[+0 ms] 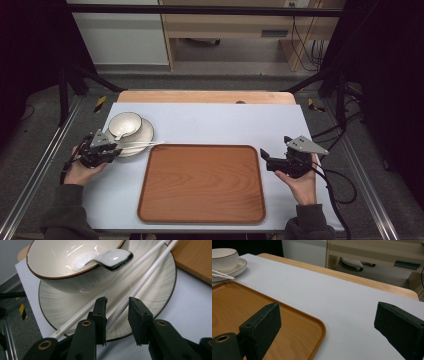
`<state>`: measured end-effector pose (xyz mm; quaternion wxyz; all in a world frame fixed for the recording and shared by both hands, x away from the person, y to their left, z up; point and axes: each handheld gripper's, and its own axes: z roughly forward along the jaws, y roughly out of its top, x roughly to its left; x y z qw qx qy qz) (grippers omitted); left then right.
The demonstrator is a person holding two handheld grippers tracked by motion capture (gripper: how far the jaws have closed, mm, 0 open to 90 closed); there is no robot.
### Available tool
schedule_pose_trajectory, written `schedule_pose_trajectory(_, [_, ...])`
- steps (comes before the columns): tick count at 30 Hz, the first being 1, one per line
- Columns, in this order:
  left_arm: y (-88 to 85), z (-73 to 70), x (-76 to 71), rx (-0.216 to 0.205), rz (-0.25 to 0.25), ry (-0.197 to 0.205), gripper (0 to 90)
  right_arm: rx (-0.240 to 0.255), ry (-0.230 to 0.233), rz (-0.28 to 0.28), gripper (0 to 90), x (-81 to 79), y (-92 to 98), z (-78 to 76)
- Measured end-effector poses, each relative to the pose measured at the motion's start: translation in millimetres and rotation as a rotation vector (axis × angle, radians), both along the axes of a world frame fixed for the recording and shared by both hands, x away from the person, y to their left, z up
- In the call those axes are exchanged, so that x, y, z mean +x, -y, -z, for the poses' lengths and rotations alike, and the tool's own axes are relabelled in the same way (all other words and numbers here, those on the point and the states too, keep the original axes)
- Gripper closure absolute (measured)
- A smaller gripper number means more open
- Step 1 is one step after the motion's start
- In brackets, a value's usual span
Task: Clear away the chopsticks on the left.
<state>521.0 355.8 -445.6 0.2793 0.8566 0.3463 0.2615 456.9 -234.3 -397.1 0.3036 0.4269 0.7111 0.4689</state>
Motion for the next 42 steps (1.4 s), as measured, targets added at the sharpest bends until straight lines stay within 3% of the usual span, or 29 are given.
schedule_pose_trajectory(3, [2.9,0.9,-3.0,-0.02,-0.01,0.007,70.9,-0.004,-0.002,0.0,7.4,0.1,-0.2,0.4])
schedule_pose_trajectory(11, [6.1,-0.8,-6.0,0.005,-0.019,0.006,75.3,-0.004,-0.003,-0.001,7.4,0.3,-0.2,0.5])
schedule_pose_trajectory(22, [8.8,-0.4,-7.6,-0.087,-0.066,-0.029,80.1,-0.005,-0.007,-0.003,7.4,0.3,-0.1,0.5])
schedule_pose_trajectory(28, [9.3,0.1,-7.4,-0.095,-0.076,-0.036,80.5,-0.004,-0.007,-0.005,7.4,0.2,-0.2,0.5])
schedule_pose_trajectory(37, [11.8,2.2,-2.2,-0.155,-0.109,-0.059,74.4,-0.003,-0.008,-0.006,7.4,0.4,-0.2,0.5])
schedule_pose_trajectory(42, [15.1,4.9,0.6,-0.155,-0.1,-0.072,76.7,-0.002,-0.01,-0.007,7.4,0.5,-0.5,0.7])
